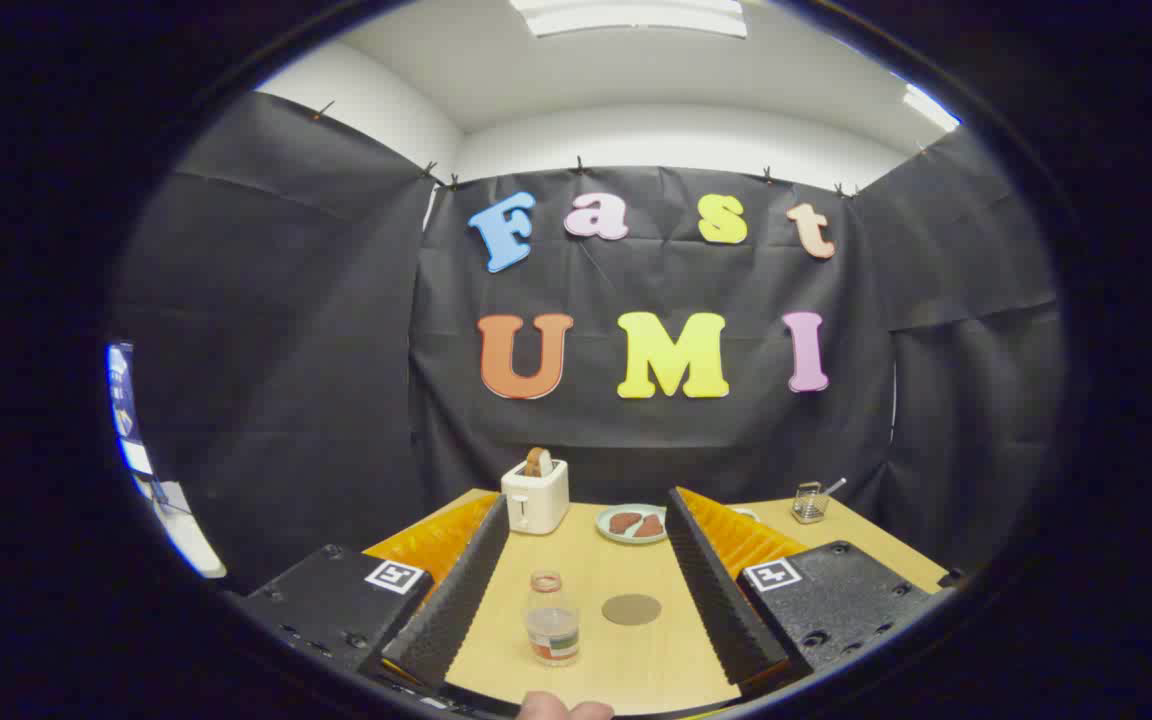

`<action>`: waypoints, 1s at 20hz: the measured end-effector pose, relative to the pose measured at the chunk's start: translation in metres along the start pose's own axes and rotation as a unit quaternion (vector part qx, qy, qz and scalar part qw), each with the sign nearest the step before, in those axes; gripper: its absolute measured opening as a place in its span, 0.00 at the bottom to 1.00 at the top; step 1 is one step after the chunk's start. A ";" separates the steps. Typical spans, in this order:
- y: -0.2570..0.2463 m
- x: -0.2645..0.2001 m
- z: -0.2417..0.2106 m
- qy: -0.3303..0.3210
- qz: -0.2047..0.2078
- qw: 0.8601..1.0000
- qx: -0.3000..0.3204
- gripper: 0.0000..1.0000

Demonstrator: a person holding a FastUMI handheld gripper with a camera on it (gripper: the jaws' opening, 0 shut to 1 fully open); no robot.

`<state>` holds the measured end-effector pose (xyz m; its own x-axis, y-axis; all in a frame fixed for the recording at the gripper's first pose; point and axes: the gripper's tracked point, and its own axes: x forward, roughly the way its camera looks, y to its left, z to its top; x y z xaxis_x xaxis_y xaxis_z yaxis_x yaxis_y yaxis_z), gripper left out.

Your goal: Take the bottle from table, then pour the juice into the cup, finally place the bottle on the coaster

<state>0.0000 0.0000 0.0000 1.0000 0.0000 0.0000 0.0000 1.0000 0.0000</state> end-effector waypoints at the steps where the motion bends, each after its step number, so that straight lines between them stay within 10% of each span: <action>1: 0.003 -0.001 0.003 -0.006 0.005 1.000 0.000 1.00; 20: 0.024 0.004 -0.010 0.008 0.006 1.000 0.011 1.00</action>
<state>0.0038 0.0236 -0.0103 0.9998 0.0117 -0.0168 -0.0114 0.9997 0.0212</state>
